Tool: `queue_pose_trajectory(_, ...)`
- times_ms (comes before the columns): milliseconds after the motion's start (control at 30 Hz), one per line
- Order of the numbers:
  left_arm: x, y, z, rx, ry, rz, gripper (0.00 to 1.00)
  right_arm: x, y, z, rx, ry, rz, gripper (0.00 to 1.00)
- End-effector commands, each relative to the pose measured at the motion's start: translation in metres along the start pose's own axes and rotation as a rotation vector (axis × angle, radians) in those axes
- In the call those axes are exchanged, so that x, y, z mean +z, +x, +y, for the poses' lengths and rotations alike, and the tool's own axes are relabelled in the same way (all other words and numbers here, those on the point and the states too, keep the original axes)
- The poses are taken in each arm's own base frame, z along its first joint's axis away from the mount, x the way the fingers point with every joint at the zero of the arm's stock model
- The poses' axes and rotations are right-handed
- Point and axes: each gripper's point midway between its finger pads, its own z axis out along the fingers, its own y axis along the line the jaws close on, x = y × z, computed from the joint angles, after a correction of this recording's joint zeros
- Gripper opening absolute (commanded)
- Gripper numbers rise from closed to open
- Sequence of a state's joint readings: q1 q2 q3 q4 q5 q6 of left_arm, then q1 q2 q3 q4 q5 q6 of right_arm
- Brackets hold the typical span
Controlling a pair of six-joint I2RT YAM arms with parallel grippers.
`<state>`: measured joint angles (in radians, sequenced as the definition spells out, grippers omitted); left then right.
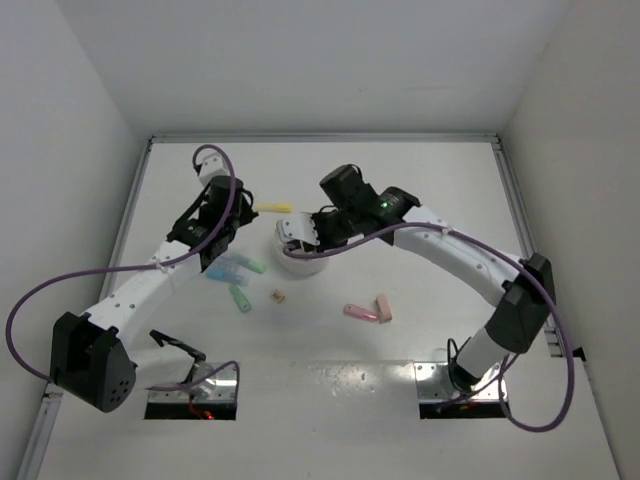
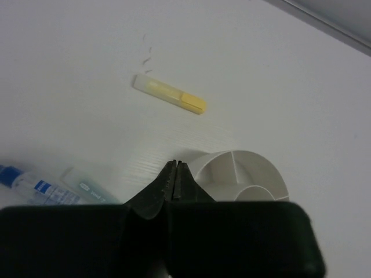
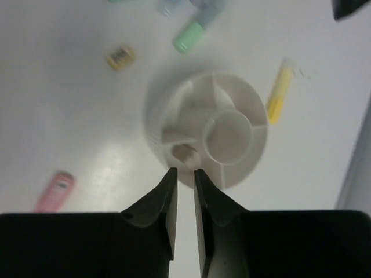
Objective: Sort the stationery into containers
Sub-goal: Pick up the stationery from the center of the board.
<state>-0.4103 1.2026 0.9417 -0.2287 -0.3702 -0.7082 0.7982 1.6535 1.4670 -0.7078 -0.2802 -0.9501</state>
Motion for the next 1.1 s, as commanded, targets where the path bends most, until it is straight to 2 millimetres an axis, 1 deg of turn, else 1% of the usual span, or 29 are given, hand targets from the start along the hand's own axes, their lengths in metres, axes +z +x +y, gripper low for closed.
queue_pose_trajectory(0, -0.007, -0.031, 0.024, -0.093, -0.165, -0.118, 0.1, -0.001, -0.063, 0.071, 0.275, -0.252, -0.264, 0.19)
queue_pose_trajectory(33, -0.01, -0.038, 0.036, -0.124, -0.212, -0.148, 0.23, 0.01, -0.065, 0.075, 0.324, -0.26, -0.266, 0.29)
queue_pose_trajectory(67, -0.013, -0.042, 0.045, -0.162, -0.245, -0.174, 0.39, 0.028, -0.062, 0.086, 0.386, -0.307, -0.236, 0.31)
queue_pose_trajectory(100, -0.016, -0.049, 0.058, -0.18, -0.295, -0.218, 0.57, 0.037, -0.07, 0.095, 0.404, -0.348, -0.233, 0.4)
queue_pose_trajectory(133, -0.023, -0.055, 0.061, -0.197, -0.305, -0.243, 0.81, 0.044, -0.073, 0.097, 0.48, -0.364, -0.206, 0.48)
queue_pose_trajectory(167, -0.025, -0.059, 0.073, -0.21, -0.356, -0.273, 0.88, 0.062, -0.076, 0.104, 0.502, -0.394, -0.181, 0.55)
queue_pose_trajectory(200, -0.029, -0.063, 0.074, -0.216, -0.361, -0.291, 0.92, 0.071, -0.073, 0.111, 0.512, -0.402, -0.148, 0.59)
queue_pose_trajectory(233, -0.03, -0.065, 0.082, -0.215, -0.393, -0.302, 0.96, 0.079, -0.073, 0.113, 0.555, -0.387, -0.119, 0.62)
queue_pose_trajectory(267, -0.034, -0.067, 0.085, -0.224, -0.405, -0.314, 0.96, 0.088, -0.076, 0.111, 0.547, -0.36, -0.118, 0.67)
queue_pose_trajectory(300, -0.035, -0.071, 0.09, -0.237, -0.424, -0.33, 0.96, 0.098, -0.068, 0.108, 0.546, -0.3, -0.061, 0.7)
queue_pose_trajectory(333, -0.038, -0.075, 0.095, -0.246, -0.435, -0.348, 0.97, 0.112, -0.072, 0.112, 0.581, -0.278, -0.024, 0.72)
queue_pose_trajectory(367, -0.038, -0.076, 0.095, -0.246, -0.435, -0.349, 0.97, 0.119, -0.068, 0.107, 0.607, -0.248, 0.0, 0.72)
queue_pose_trajectory(400, -0.041, -0.079, 0.096, -0.26, -0.437, -0.366, 0.97, 0.126, -0.069, 0.093, 0.625, -0.179, 0.029, 0.7)
queue_pose_trajectory(433, -0.042, -0.081, 0.099, -0.265, -0.446, -0.37, 0.97, 0.132, -0.065, 0.089, 0.654, -0.159, 0.057, 0.66)
queue_pose_trajectory(467, -0.042, -0.081, 0.099, -0.265, -0.446, -0.37, 0.97, 0.145, -0.056, 0.093, 0.695, -0.153, 0.105, 0.63)
queue_pose_trajectory(500, -0.042, -0.081, 0.099, -0.265, -0.446, -0.37, 0.97, 0.148, -0.057, 0.085, 0.709, -0.121, 0.106, 0.6)
queue_pose_trajectory(533, -0.042, -0.081, 0.099, -0.265, -0.446, -0.37, 0.97, 0.147, -0.059, 0.08, 0.716, -0.105, 0.1, 0.59)
queue_pose_trajectory(567, -0.042, -0.081, 0.099, -0.265, -0.446, -0.37, 0.97, 0.156, -0.054, 0.08, 0.743, -0.056, 0.135, 0.58)
queue_pose_trajectory(600, -0.041, -0.08, 0.097, -0.265, -0.438, -0.363, 0.97, 0.16, -0.056, 0.075, 0.744, -0.026, 0.142, 0.58)
queue_pose_trajectory(633, -0.041, -0.08, 0.097, -0.265, -0.438, -0.363, 0.97, 0.165, -0.052, 0.072, 0.762, 0.031, 0.177, 0.58)
queue_pose_trajectory(700, -0.041, -0.08, 0.097, -0.265, -0.438, -0.363, 0.97, 0.177, -0.039, 0.071, 0.787, 0.066, 0.242, 0.58)
queue_pose_trajectory(800, -0.041, -0.08, 0.097, -0.265, -0.438, -0.363, 0.97, 0.181, -0.034, 0.076, 0.811, 0.09, 0.264, 0.58)
queue_pose_trajectory(867, -0.043, -0.081, 0.096, -0.27, -0.426, -0.363, 0.97, 0.182, -0.036, 0.075, 0.82, 0.096, 0.255, 0.58)
queue_pose_trajectory(967, -0.043, -0.081, 0.096, -0.261, -0.427, -0.361, 0.97, 0.188, -0.029, 0.083, 0.82, 0.104, 0.294, 0.58)
queue_pose_trajectory(1000, -0.043, -0.081, 0.096, -0.261, -0.427, -0.361, 0.97, 0.19, -0.029, 0.082, 0.82, 0.104, 0.294, 0.58)
queue_pose_trajectory(1067, -0.043, -0.081, 0.096, -0.261, -0.427, -0.361, 0.97, 0.191, -0.026, 0.086, 0.819, 0.099, 0.304, 0.59)
